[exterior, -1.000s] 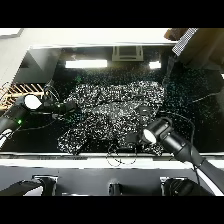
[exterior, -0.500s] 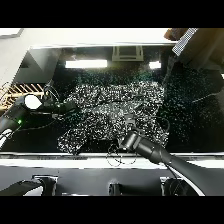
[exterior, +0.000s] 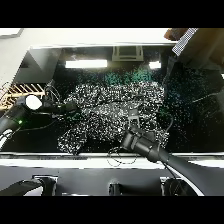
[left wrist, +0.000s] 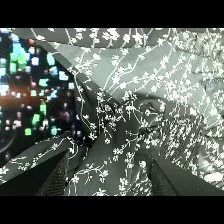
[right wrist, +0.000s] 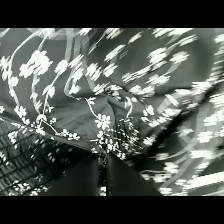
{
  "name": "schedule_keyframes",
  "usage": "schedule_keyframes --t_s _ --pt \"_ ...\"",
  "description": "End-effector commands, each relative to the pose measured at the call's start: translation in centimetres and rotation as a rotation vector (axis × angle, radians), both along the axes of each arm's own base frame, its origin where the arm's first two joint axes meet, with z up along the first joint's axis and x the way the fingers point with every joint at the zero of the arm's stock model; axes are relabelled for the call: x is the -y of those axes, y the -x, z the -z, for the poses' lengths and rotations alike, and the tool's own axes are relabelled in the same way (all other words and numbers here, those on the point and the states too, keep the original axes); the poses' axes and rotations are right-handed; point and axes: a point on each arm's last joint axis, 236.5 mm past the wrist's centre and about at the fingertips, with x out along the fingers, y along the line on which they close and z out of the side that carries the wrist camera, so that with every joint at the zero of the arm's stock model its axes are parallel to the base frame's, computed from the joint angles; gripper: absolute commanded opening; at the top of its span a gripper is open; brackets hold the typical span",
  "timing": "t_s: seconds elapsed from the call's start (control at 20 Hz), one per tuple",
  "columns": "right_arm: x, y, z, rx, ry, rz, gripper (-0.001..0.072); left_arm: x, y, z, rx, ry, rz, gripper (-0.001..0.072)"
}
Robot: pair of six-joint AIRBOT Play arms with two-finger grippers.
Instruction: Fold the clothes and pants, and hang the long-sleeved shirts on hangers.
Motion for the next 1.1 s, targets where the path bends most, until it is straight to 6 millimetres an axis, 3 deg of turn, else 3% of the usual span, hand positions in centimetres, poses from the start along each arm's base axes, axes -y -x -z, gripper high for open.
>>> schedule_keyframes --t_s 0.0,0.3,0.55,0.8,1.05 --pt "1.4 -1.6 -3.3 0.049 -0.039 0.072 0.0023 2.2 0.6 -0.5 0.032 -0.014 0.093 0.0544" --pt "0.7 -4.5 -5.6 -0.049 -0.324 0.188 0.0023 9.8 2.2 -1.3 0.118 -0.028 0.262 0.0545" --pt "0.0 -4.1 -5.6 -0.084 -0.378 0.208 0.0023 14.7 1.1 0.5 0.081 -0.044 0.357 0.0545" --pt "-0.1 -4.0 -5.6 -0.088 -0.384 0.21 0.0024 17.1 -1.2 3.0 0.052 -0.138 0.443 0.0544" --pt "-0.2 -4.1 -5.6 -0.086 -0.386 0.212 0.0024 17.7 -1.4 6.1 -0.023 -0.206 0.493 0.0544"
